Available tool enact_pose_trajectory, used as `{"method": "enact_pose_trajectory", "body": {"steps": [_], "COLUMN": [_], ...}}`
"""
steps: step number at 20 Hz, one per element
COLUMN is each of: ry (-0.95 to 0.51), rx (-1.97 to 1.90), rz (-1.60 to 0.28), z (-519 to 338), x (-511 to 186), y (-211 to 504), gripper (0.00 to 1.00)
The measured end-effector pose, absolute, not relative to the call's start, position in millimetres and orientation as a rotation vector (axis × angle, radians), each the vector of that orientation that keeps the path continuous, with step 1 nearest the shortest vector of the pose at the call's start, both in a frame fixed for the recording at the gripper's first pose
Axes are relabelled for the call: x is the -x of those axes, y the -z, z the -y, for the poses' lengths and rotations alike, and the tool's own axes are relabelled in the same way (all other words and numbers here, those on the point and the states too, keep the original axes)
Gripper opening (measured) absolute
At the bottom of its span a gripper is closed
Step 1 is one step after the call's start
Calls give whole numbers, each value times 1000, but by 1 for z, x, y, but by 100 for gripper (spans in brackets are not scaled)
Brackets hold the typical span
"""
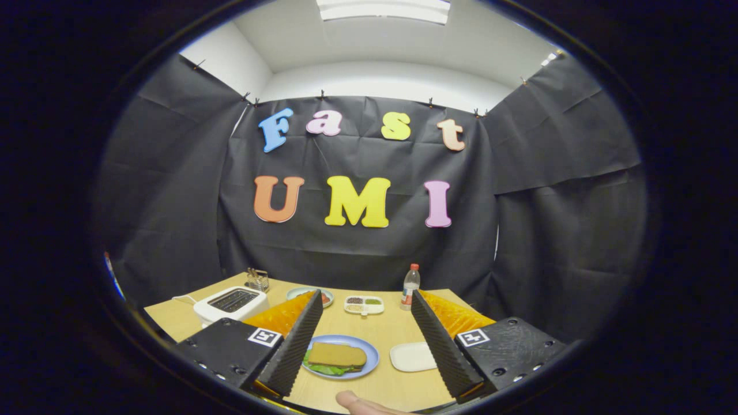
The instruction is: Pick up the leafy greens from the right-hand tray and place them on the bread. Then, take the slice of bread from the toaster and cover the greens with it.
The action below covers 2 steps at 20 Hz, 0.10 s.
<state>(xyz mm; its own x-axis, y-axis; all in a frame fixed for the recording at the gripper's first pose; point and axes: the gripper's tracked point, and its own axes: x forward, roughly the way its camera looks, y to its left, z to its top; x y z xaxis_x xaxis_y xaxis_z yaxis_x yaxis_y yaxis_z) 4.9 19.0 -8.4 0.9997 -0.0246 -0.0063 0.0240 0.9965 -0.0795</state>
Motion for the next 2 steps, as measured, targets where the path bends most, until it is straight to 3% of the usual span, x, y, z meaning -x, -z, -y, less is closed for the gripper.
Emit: {"method": "enact_pose_trajectory", "body": {"steps": [2], "ry": [24], "rx": [82], "rz": [-16], "z": [-17], "x": [-5], "y": [12], "gripper": [94]}}
